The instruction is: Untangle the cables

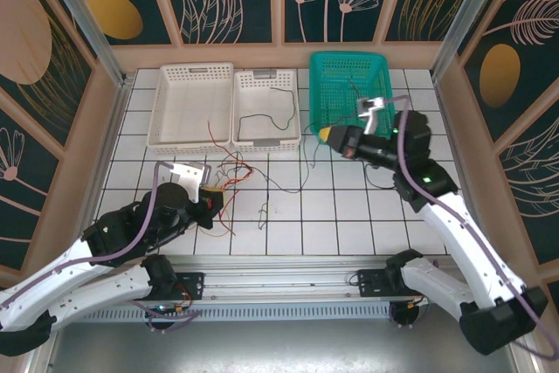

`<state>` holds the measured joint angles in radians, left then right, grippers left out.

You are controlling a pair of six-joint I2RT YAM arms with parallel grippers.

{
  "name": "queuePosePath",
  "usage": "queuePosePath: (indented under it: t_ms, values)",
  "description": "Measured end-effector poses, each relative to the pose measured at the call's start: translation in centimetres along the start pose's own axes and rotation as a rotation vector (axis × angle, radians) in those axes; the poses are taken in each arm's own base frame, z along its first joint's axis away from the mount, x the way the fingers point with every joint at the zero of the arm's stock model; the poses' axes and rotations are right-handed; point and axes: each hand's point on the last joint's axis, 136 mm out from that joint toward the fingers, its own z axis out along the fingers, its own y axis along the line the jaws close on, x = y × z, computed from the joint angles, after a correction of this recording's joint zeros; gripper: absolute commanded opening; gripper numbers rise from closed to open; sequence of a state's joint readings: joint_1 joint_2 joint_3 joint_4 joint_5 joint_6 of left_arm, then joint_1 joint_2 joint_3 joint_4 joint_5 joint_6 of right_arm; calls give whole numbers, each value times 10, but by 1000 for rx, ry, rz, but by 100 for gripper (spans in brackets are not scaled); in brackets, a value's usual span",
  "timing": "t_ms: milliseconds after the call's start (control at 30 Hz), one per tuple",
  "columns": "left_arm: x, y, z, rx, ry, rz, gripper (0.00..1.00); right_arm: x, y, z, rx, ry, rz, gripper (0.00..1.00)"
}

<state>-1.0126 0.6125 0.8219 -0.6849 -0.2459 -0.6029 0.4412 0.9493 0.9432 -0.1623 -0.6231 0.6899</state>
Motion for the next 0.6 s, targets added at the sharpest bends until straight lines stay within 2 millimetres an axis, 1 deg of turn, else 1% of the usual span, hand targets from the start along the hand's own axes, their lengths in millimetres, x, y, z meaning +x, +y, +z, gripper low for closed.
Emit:
queuePosePath:
  t_ms: [100,167,267,367,467,600]
  values:
    - [1,0,-1,3,-1,-1,0,21,-21,25,36,73,3,4]
    - [0,0,-2,7,-7,-2,0,36,-41,39,71,114,13,4]
    - [-1,0,-4,13,-13,-4,0,57,-61,55,101,168,19,6]
    - [0,-1,-3,18,-9,-4,0,77,-68,70,91,217,-1,8]
    - [2,-1,-3,19,-5,-3,0,91,-66,85,62,252,-29,10]
    - [2,-1,-2,19,-4,-3,0,103,-62,102,15,278,-65,14]
